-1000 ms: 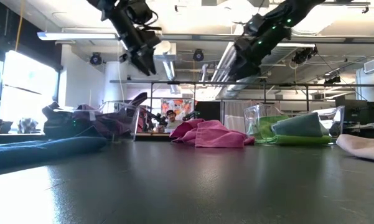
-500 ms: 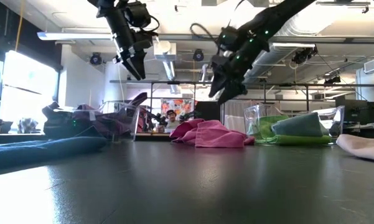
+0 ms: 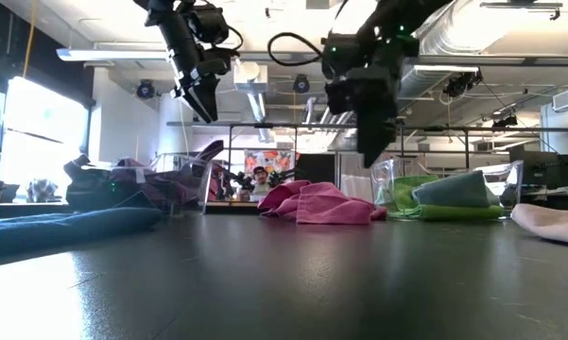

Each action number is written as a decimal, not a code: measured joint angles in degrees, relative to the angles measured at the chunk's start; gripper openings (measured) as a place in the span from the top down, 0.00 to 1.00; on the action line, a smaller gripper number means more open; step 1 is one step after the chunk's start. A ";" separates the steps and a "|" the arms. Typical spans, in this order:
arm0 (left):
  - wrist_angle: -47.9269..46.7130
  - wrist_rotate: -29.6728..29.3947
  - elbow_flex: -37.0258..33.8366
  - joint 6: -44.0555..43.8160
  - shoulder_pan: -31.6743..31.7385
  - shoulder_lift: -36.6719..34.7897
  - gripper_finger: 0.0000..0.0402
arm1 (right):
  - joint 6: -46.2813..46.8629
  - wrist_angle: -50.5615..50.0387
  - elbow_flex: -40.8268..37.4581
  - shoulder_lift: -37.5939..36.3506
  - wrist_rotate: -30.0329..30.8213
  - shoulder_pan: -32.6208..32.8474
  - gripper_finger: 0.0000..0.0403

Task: Sort towels by color in basket
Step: Put the light pink microfiber towel into the right transparent bin

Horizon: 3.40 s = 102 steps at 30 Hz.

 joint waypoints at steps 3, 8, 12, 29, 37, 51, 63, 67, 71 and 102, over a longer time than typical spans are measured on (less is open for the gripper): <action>0.00 0.00 0.00 0.04 -0.10 0.00 0.64 | 0.66 -3.60 0.00 -0.02 0.01 2.88 0.35; 0.00 0.00 0.00 0.52 -0.45 0.00 0.64 | 0.66 -8.11 0.00 -0.04 -0.25 6.35 0.35; 0.00 0.04 0.00 1.76 -1.46 0.00 0.64 | 3.24 -9.75 -0.02 -0.35 -0.30 7.16 0.35; 0.02 0.14 0.00 4.50 -5.30 0.00 0.64 | 42.73 -3.57 -20.31 -25.07 -0.05 22.81 0.35; 0.09 0.52 0.00 4.09 -7.23 0.00 0.64 | 66.70 1.88 -29.07 -27.36 -2.77 37.84 0.35; 0.95 0.53 0.00 4.18 -9.82 0.00 0.64 | 79.23 21.40 -44.95 -22.07 -6.28 42.02 0.45; 0.00 0.64 0.00 4.07 -10.48 0.00 0.64 | 78.35 21.38 -46.27 -16.53 -6.84 39.42 0.79; 0.00 0.83 0.00 4.21 -11.15 0.00 0.64 | 74.11 21.56 -46.47 -16.49 -7.69 35.89 0.91; 0.34 0.85 0.00 4.57 -11.76 -0.02 0.64 | 69.59 24.33 -45.83 -17.62 -6.76 32.92 0.98; 3.56 3.36 0.00 5.61 -12.38 -0.02 0.64 | 34.02 -8.94 11.59 -37.74 38.77 3.34 1.00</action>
